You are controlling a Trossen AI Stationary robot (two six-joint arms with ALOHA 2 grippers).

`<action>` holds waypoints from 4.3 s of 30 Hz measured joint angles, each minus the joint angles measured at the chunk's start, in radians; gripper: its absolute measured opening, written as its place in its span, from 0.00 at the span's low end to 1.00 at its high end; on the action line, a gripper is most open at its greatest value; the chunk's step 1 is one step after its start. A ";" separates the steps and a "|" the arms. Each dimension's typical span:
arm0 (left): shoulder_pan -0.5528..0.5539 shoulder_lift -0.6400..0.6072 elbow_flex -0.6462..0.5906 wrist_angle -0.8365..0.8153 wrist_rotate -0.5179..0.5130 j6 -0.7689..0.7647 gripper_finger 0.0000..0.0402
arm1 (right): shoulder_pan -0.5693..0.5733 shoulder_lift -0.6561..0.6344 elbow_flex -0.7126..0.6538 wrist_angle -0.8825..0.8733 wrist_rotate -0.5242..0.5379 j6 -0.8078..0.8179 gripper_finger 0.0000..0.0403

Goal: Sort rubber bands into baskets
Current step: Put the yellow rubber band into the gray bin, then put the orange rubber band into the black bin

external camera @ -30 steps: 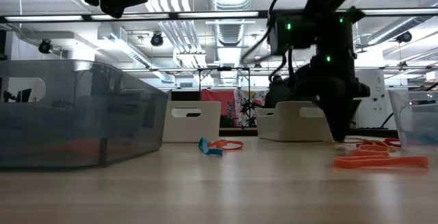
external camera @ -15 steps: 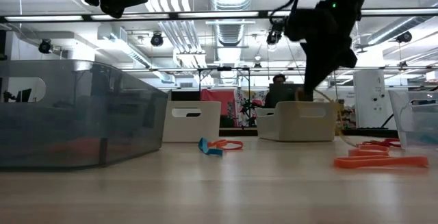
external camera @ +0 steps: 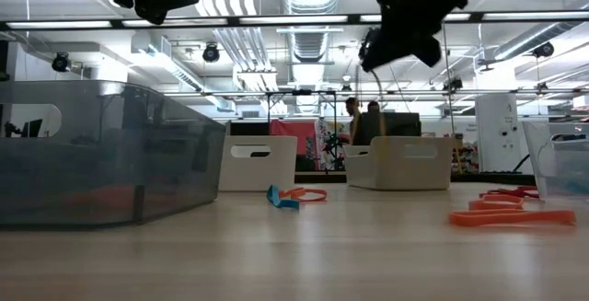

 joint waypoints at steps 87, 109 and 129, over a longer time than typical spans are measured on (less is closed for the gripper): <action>-0.043 0.510 0.228 0.033 -0.029 -0.288 0.30 | 0.192 -0.014 -0.045 0.130 0.139 -0.395 0.24; -0.073 1.000 0.575 -0.258 -0.041 -0.023 0.30 | 0.339 -0.143 -0.099 0.213 0.136 -0.386 0.25; -0.073 1.156 0.620 -0.251 -0.031 0.007 0.30 | 0.377 -0.157 -0.100 0.269 0.136 -0.387 0.30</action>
